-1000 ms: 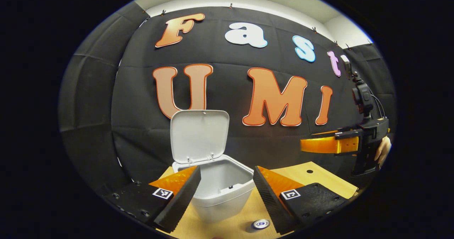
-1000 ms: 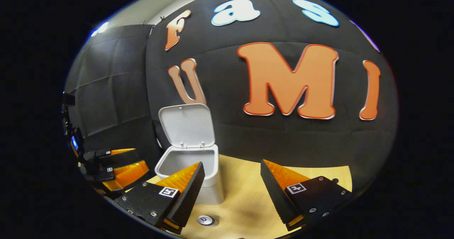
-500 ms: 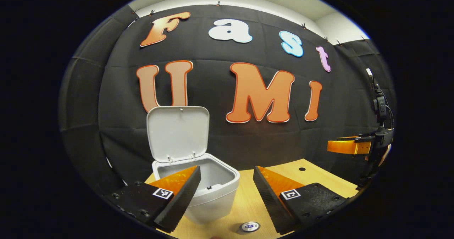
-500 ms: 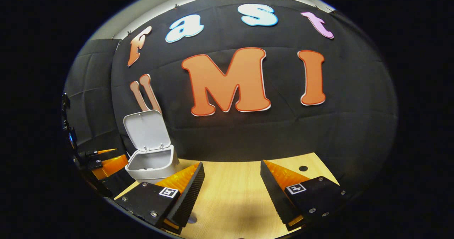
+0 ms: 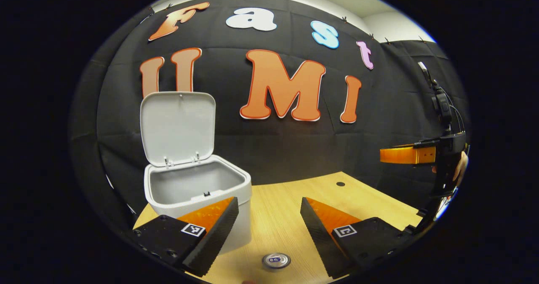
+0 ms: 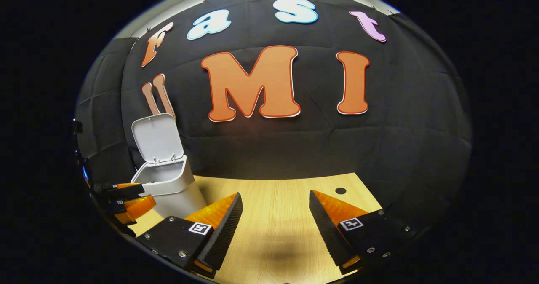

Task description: Press the lid of the desktop garbage bin to open it, pick up the crumpled paper on the desktop and throw it into the bin, then pick up the pop can on the desktop and drop it into the bin, and finally close the garbage bin lid.

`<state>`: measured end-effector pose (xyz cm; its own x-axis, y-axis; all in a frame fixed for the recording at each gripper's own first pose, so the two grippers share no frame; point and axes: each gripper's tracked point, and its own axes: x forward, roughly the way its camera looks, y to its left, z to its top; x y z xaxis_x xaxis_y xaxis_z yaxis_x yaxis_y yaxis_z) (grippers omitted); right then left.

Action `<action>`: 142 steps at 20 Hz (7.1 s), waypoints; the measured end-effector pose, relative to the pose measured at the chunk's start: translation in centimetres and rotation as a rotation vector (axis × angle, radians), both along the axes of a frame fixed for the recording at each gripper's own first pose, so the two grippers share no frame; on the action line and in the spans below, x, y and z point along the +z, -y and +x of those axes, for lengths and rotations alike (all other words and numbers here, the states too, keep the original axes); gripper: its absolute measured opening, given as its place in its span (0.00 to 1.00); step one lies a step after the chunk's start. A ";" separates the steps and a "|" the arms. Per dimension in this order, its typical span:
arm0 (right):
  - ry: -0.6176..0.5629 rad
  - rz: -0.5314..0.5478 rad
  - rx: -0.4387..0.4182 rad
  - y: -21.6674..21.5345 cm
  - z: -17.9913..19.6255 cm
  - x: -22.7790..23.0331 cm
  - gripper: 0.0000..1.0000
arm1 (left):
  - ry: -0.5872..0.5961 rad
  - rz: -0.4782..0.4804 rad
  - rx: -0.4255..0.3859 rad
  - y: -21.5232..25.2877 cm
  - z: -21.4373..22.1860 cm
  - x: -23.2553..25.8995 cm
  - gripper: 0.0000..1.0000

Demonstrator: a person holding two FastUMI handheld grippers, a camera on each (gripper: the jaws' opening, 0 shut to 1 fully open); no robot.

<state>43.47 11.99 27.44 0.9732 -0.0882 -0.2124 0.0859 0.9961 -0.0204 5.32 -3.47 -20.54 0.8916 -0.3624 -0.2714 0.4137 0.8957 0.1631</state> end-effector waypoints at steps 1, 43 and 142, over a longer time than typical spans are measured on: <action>-0.013 0.004 -0.001 0.1 -0.1 -0.4 0.94 | -0.023 0.005 -0.003 0.1 -0.2 -1.4 0.94; -0.246 0.069 0.019 2.1 0.5 -8.5 0.95 | -0.496 0.131 0.087 -1.6 -0.2 -17.9 0.83; -0.245 0.226 0.050 2.3 -0.5 -7.4 0.95 | -0.104 0.032 0.351 -14.0 27.8 26.1 0.93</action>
